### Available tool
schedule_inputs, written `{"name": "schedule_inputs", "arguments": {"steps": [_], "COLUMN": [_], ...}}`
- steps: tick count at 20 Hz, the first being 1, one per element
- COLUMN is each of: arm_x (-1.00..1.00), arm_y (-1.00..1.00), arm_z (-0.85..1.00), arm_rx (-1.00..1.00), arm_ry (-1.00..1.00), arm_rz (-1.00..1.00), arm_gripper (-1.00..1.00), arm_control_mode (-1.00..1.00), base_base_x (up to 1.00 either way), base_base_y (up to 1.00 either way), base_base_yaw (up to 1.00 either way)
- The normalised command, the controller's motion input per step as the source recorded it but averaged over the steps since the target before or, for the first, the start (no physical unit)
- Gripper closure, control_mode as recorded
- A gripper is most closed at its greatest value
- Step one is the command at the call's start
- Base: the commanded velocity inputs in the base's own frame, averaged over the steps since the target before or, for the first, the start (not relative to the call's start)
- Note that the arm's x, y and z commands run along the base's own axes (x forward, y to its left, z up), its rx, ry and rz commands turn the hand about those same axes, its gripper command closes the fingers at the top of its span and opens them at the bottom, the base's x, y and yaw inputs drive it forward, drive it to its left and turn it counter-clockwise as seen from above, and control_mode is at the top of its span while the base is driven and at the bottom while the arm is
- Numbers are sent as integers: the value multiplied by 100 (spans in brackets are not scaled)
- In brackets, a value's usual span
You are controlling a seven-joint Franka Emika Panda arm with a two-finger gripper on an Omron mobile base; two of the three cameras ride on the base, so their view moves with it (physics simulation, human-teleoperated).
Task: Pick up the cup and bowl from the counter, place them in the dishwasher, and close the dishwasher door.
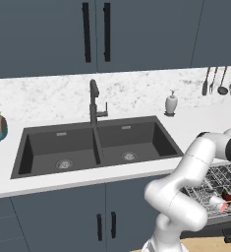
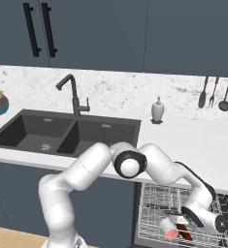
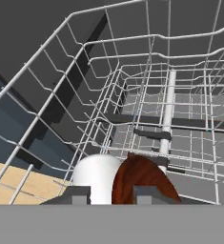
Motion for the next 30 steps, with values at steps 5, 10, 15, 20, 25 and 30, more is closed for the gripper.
{"name": "schedule_inputs", "arguments": {"steps": [5, 10, 15, 20, 25, 30], "arm_x": [-1, -16, -16, -25, -58, -25], "arm_y": [0, 0, -20, -5, -27, -33], "arm_z": [12, 54, 96, 100, 13, 0], "arm_rx": [0, -6, -1, -4, -3, 0], "arm_ry": [0, -1, -1, -6, -15, -1], "arm_rz": [0, 0, -7, -8, -12, -3], "arm_gripper": [-100, -100, -100, -100, -100, -100], "arm_control_mode": [-100, -100, -100, -100, -100, -100], "base_base_x": [0, 0, 0, 0, 0, 0], "base_base_y": [0, 0, 0, 0, 0, 0], "base_base_yaw": [0, 0, 0, 0, 0, 0]}}
